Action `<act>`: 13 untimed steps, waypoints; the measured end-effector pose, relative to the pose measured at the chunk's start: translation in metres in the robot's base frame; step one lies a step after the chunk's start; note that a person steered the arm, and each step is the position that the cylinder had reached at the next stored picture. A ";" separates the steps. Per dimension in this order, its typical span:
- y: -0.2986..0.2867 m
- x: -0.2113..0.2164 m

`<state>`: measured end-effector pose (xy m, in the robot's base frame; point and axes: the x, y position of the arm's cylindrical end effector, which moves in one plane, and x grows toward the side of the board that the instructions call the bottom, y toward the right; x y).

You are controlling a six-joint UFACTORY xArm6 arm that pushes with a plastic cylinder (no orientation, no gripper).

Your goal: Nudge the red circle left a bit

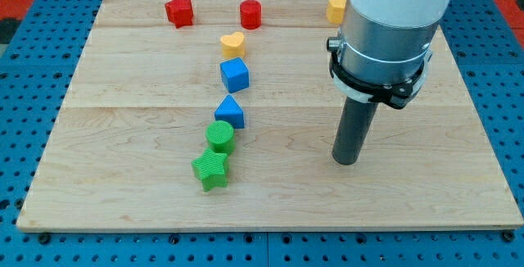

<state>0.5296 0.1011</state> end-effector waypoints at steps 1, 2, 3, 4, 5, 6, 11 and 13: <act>0.000 0.000; 0.000 -0.001; 0.000 -0.001; 0.000 -0.002; -0.020 -0.033; -0.042 -0.085; -0.041 -0.225; -0.041 -0.229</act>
<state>0.3009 0.0604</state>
